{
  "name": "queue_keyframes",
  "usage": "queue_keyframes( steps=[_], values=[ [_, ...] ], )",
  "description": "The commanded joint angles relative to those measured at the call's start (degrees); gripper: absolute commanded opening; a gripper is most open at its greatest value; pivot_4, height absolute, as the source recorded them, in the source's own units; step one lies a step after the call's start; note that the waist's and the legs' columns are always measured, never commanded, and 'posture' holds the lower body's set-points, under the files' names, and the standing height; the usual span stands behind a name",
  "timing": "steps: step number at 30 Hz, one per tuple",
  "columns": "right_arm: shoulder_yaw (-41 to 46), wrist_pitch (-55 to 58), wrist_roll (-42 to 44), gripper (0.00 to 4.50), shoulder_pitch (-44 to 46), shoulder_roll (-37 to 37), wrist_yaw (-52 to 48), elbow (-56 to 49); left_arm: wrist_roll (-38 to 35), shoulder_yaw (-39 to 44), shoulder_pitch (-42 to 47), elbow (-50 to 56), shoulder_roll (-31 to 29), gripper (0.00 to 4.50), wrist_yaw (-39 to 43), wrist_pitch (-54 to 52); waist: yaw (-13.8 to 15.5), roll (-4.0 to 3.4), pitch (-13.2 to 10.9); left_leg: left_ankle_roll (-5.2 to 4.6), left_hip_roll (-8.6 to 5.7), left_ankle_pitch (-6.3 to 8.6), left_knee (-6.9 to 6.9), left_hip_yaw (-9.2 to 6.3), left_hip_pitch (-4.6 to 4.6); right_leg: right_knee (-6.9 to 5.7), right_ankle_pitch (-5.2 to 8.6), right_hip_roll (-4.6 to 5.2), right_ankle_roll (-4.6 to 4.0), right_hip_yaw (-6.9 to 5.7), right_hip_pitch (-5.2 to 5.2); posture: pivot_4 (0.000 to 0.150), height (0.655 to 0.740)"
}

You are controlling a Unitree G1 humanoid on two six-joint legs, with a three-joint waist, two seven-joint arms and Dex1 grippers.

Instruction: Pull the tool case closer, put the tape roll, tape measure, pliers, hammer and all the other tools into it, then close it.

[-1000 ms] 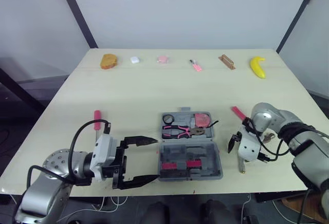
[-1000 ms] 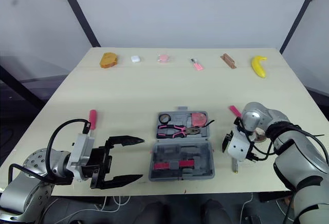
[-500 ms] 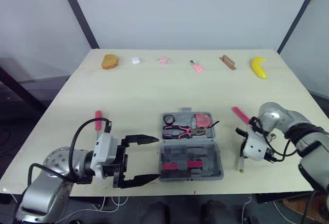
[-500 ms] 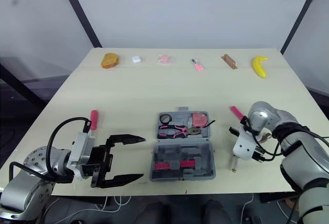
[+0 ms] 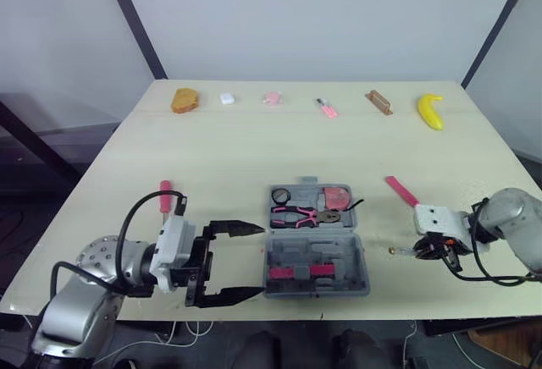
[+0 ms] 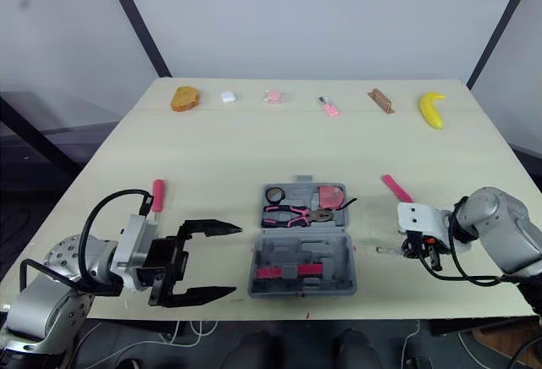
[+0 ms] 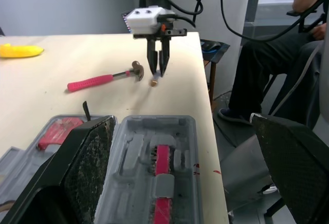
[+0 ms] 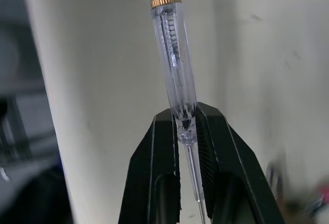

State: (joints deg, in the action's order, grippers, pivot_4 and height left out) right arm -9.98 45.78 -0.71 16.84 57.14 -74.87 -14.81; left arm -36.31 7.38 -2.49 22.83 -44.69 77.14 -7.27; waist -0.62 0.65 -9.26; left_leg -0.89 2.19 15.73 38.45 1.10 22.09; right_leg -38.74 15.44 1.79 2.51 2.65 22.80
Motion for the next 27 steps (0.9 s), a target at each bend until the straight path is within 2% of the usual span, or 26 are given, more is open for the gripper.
queue_keyframes(
  steps=[1,4,7,11,14,21,23,24,27],
  values=[
    [6.75,15.94,2.60,0.03,-1.35,-5.94,9.35,-7.30,-0.91,-0.91,1.57,-0.66,0.19,4.50,1.03,-0.04,-0.15,0.09,0.01,0.00,0.00,0.00,0.00,0.01,0.00,0.00,0.00,-0.01,0.00,0.00,0.00,0.150,0.7400],
    [11.73,25.71,4.46,0.03,-2.98,-11.58,15.64,-10.38,-0.61,-2.06,3.18,-1.66,0.71,4.50,1.41,0.12,-0.19,0.13,-0.01,0.00,0.01,0.00,-0.03,0.01,0.02,0.04,0.01,-0.11,0.01,0.05,0.02,0.150,0.7400],
    [17.54,37.60,5.72,0.03,-4.05,-20.45,22.56,-15.84,-0.75,-2.95,4.81,-2.43,0.89,4.50,2.19,-0.21,-0.09,0.12,-0.02,0.00,0.00,0.00,-0.03,-0.02,0.13,0.10,0.00,-0.13,0.01,0.01,0.04,0.150,0.7400],
    [18.84,45.30,4.32,0.03,-6.91,-29.79,32.74,-22.77,-0.85,-3.59,6.70,-3.40,0.86,4.50,3.07,-0.44,-0.09,0.15,0.01,0.00,0.00,0.00,0.01,-0.15,0.56,0.14,-0.01,-0.15,0.02,-0.11,0.36,0.150,0.7400],
    [19.25,46.70,4.05,0.03,-8.83,-35.26,38.76,-25.12,-1.17,-3.47,7.42,-3.58,0.81,4.50,3.53,-0.90,-0.14,0.14,0.00,0.01,0.00,0.00,0.01,-0.18,0.82,0.06,-0.01,-0.16,0.02,-0.07,0.63,0.150,0.7400],
    [17.64,41.98,3.10,0.03,-10.80,-39.71,49.17,-21.92,-1.01,-3.92,9.14,-3.93,1.18,4.50,4.33,-1.47,-0.30,0.16,0.01,0.01,-0.01,-0.01,0.01,-0.13,0.81,0.02,0.00,-0.17,0.03,-0.01,0.67,0.150,0.7400],
    [17.47,40.14,3.90,1.02,-10.56,-40.37,50.23,-20.57,-0.88,-3.83,9.10,-3.98,1.20,4.50,4.45,-1.36,-0.34,0.16,0.01,0.01,-0.01,-0.01,0.01,-0.13,0.81,0.03,0.00,-0.16,0.03,0.01,0.67,0.150,0.7400],
    [17.40,39.48,4.31,1.35,-10.51,-40.65,50.65,-20.09,-0.82,-3.78,9.04,-3.99,1.21,4.50,4.46,-1.30,-0.35,0.15,0.01,0.01,-0.01,-0.01,0.01,-0.12,0.81,0.03,0.00,-0.16,0.03,0.01,0.67,0.150,0.7400],
    [16.40,36.81,5.58,2.96,-11.11,-39.83,50.92,-19.43,-0.51,-3.72,8.80,-3.96,1.26,4.50,4.31,-1.12,-0.38,0.16,0.01,0.01,0.00,-0.01,0.01,-0.14,0.81,0.02,0.00,-0.19,0.03,0.00,0.67,0.150,0.7400]
  ],
)
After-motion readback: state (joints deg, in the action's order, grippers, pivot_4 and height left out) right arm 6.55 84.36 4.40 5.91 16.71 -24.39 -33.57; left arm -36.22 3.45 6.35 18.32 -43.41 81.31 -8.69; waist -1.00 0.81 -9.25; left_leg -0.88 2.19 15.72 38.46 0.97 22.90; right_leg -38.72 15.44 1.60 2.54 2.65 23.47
